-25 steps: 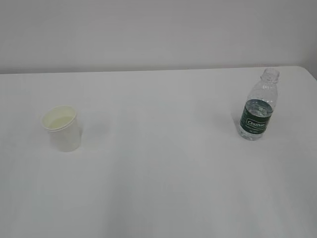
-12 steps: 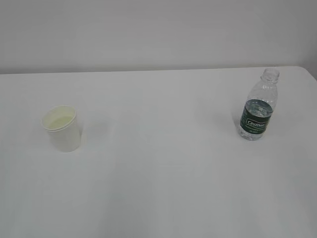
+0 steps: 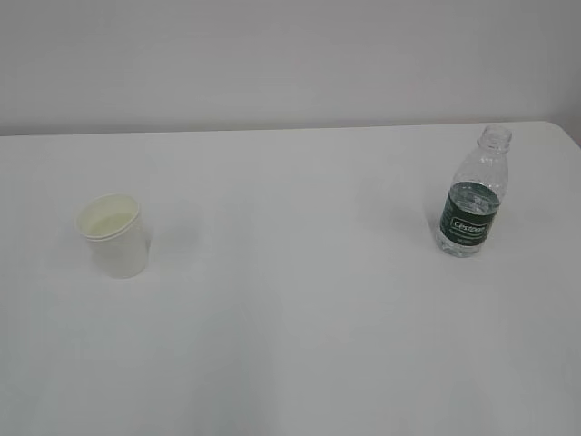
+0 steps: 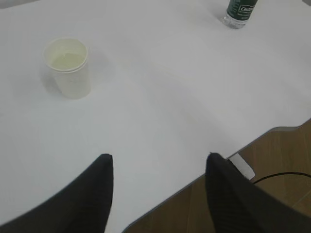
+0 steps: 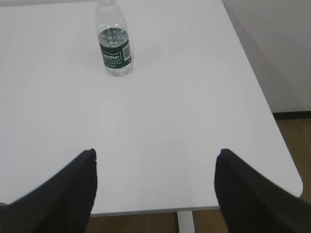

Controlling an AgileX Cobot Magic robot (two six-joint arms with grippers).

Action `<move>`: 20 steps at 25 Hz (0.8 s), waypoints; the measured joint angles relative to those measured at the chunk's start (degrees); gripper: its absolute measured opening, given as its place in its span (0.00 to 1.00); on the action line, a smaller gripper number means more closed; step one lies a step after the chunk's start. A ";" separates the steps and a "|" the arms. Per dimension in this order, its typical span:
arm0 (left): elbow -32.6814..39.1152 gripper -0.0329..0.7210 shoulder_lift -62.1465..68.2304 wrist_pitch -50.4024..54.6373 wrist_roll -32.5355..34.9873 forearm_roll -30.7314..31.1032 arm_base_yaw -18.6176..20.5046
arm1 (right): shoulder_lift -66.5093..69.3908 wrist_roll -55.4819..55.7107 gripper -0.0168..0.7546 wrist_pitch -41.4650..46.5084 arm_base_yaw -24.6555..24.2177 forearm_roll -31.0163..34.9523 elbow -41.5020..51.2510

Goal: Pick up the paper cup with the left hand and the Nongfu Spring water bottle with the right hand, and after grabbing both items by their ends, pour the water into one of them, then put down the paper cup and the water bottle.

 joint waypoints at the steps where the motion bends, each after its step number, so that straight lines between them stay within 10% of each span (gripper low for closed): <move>1: 0.00 0.61 -0.28 0.00 0.00 -0.03 0.00 | -0.13 0.00 0.76 0.30 0.00 0.00 0.41; 20: 0.00 0.60 -0.93 -0.11 0.00 2.41 0.00 | -0.13 0.13 0.76 -2.15 0.00 -1.91 3.84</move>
